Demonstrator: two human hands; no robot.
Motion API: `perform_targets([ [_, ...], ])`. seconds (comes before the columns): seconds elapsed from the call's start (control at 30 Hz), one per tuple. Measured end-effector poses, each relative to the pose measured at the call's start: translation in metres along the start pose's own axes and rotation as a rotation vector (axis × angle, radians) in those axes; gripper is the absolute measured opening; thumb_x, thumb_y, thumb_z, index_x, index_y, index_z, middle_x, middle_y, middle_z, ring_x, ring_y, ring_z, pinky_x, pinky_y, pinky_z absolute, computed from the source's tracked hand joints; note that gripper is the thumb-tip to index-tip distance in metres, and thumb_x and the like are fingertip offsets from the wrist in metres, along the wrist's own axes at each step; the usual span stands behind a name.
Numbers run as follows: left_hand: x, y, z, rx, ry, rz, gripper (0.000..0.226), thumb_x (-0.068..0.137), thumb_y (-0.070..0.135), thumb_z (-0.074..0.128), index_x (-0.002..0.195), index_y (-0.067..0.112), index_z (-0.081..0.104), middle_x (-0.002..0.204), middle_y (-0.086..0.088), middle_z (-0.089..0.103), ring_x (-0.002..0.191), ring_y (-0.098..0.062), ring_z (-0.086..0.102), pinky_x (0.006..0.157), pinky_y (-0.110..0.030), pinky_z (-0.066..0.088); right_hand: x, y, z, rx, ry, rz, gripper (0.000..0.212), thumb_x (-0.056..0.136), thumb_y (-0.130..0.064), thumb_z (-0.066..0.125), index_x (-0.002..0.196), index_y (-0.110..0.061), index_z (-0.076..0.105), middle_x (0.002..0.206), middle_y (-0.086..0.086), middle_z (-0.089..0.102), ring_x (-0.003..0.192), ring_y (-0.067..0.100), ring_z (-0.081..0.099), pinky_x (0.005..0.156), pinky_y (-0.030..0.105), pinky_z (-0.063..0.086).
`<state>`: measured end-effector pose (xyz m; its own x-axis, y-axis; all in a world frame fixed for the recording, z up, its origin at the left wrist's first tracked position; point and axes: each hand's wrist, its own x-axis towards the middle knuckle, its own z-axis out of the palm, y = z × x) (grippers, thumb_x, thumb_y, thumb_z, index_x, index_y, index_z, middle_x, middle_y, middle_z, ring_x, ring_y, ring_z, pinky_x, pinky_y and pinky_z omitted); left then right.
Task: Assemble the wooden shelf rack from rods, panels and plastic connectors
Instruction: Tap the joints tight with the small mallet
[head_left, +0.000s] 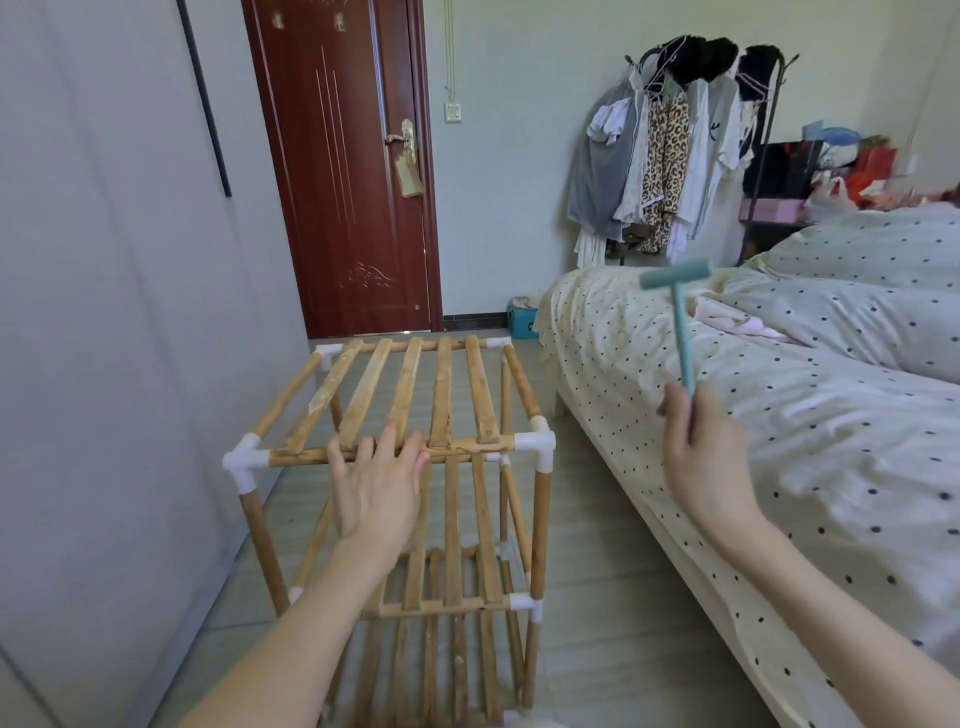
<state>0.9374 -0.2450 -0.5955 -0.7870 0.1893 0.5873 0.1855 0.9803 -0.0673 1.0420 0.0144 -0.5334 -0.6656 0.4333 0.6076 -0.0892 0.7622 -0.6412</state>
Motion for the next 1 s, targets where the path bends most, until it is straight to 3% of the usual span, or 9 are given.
perform_targets([
  [0.13,-0.006,0.002,-0.003,-0.015,0.018,-0.014,0.036,0.1,0.035,0.033,0.123,0.024,0.058,0.139,-0.005,0.05,0.108,-0.025,0.056,0.101,-0.05,0.026,-0.023,0.02,0.016,-0.283,-0.551,0.195,0.037,0.1,-0.033,0.035,0.075,-0.01,0.047,0.078,0.013,0.057,0.077,0.031,0.056,0.07,0.035,0.043],
  [0.3,-0.005,0.006,-0.005,-0.031,0.012,-0.035,0.037,0.1,0.036,0.033,0.122,0.023,0.059,0.138,-0.004,0.05,0.109,-0.025,0.056,0.103,-0.051,0.025,-0.014,0.011,-0.003,0.072,0.086,0.037,0.031,0.098,-0.028,0.037,0.082,-0.005,0.047,0.059,0.007,0.051,0.059,0.035,0.051,0.055,0.038,0.035],
  [0.43,-0.008,0.003,-0.005,-0.031,0.021,-0.032,0.037,0.099,0.037,0.033,0.123,0.024,0.059,0.138,-0.003,0.05,0.111,-0.024,0.055,0.105,-0.051,0.024,-0.025,0.014,0.013,-0.326,-0.49,0.087,0.032,0.1,-0.037,0.032,0.088,-0.011,0.045,0.081,0.013,0.058,0.085,0.037,0.059,0.068,0.037,0.042],
  [0.47,-0.008,0.003,-0.005,-0.033,0.027,-0.029,0.037,0.099,0.037,0.033,0.122,0.024,0.059,0.137,-0.003,0.051,0.11,-0.024,0.055,0.104,-0.051,0.024,-0.018,0.014,0.01,-0.317,-0.493,0.1,0.035,0.1,-0.038,0.033,0.085,-0.011,0.047,0.079,0.011,0.056,0.085,0.036,0.059,0.07,0.037,0.043],
  [0.6,-0.008,0.004,-0.006,-0.032,0.032,-0.035,0.036,0.099,0.036,0.035,0.12,0.023,0.06,0.136,-0.004,0.052,0.11,-0.024,0.056,0.104,-0.052,0.024,-0.006,-0.002,-0.001,0.015,0.09,-0.008,0.031,0.098,-0.031,0.036,0.083,-0.006,0.048,0.064,0.016,0.055,0.064,0.04,0.056,0.057,0.041,0.039],
  [0.77,-0.009,0.003,-0.006,-0.032,0.064,-0.018,0.031,0.097,0.034,0.043,0.115,0.021,0.064,0.131,-0.007,0.057,0.105,-0.026,0.059,0.101,-0.053,0.029,-0.02,0.009,0.012,-0.462,-0.525,-0.003,0.03,0.1,-0.039,0.031,0.093,-0.015,0.046,0.094,0.012,0.064,0.089,0.033,0.06,0.066,0.034,0.039],
  [0.9,-0.008,0.004,-0.006,-0.033,0.07,-0.021,0.03,0.096,0.033,0.045,0.113,0.02,0.065,0.129,-0.008,0.058,0.103,-0.027,0.06,0.1,-0.053,0.029,-0.005,0.002,-0.001,-0.072,0.075,-0.023,0.032,0.098,-0.032,0.038,0.083,-0.005,0.047,0.069,0.022,0.06,0.066,0.044,0.056,0.058,0.042,0.04],
  [0.93,-0.009,0.005,-0.006,-0.035,0.062,-0.022,0.03,0.097,0.033,0.044,0.114,0.02,0.065,0.13,-0.008,0.057,0.104,-0.027,0.059,0.101,-0.053,0.028,-0.009,-0.002,-0.002,-0.111,0.069,-0.016,0.031,0.098,-0.031,0.036,0.089,-0.003,0.047,0.069,0.023,0.06,0.065,0.044,0.057,0.057,0.043,0.041],
  [1.0,-0.009,0.004,-0.006,-0.038,0.052,-0.026,0.031,0.097,0.034,0.042,0.115,0.021,0.064,0.131,-0.007,0.057,0.106,-0.027,0.058,0.103,-0.053,0.027,-0.025,0.001,0.011,-0.415,-0.305,0.035,0.031,0.1,-0.034,0.03,0.104,-0.006,0.045,0.087,0.019,0.065,0.081,0.04,0.061,0.065,0.04,0.043],
])
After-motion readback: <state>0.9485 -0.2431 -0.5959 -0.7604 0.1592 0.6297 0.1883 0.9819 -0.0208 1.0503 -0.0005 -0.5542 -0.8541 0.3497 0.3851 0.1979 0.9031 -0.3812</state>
